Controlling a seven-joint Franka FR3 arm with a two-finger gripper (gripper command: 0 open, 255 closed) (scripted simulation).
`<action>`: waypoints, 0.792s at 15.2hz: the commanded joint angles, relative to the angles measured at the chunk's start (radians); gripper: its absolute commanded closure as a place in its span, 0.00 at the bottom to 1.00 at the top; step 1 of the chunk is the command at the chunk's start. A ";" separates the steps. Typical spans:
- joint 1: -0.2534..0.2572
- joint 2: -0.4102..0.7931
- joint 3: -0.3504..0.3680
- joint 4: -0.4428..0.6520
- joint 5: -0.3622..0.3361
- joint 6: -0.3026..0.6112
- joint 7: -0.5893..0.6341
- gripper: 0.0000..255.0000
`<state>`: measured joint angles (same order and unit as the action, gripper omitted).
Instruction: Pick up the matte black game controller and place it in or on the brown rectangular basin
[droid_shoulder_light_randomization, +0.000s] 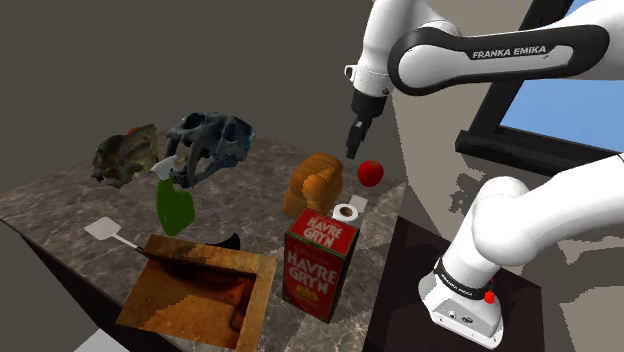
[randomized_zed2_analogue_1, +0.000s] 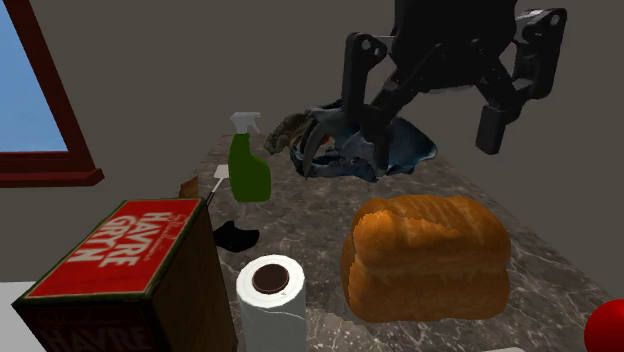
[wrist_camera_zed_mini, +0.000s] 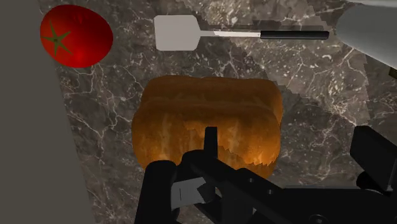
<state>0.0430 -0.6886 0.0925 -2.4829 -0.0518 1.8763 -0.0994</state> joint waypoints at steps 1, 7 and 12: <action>0.011 0.046 0.019 -0.013 0.009 0.068 0.017 0.00; 0.038 0.217 0.086 -0.009 0.022 0.259 0.077 0.00; 0.050 0.382 0.145 0.031 0.004 0.402 0.138 0.00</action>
<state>0.0902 -0.3473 0.2220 -2.4658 -0.0422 2.2457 0.0203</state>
